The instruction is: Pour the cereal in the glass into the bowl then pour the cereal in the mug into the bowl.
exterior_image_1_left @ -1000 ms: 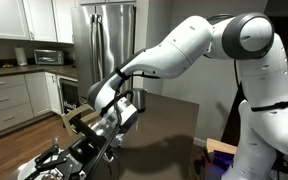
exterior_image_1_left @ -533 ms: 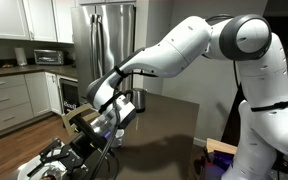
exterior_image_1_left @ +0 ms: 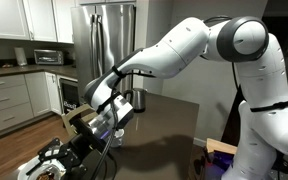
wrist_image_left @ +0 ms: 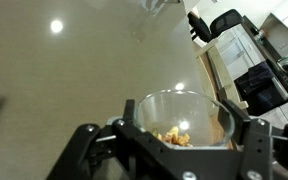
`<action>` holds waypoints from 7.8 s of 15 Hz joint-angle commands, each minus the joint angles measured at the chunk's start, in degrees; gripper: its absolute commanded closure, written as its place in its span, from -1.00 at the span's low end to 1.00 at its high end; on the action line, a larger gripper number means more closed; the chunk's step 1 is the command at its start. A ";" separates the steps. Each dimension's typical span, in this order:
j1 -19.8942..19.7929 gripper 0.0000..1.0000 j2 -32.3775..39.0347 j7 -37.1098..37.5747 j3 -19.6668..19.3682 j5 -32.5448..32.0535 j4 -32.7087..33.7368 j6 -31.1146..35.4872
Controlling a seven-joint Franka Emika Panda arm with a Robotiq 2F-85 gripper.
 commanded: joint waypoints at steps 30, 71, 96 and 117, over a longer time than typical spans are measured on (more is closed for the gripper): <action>2.65 -0.19 -2.12 -6.28 -2.73 -16.86 2.77 28.48; 7.82 -0.19 8.79 -19.47 -3.24 -16.29 16.83 42.50; 8.11 -0.19 3.84 -35.94 2.90 -10.39 18.30 59.28; 6.31 -0.19 -0.06 -11.81 6.24 -34.09 7.04 63.31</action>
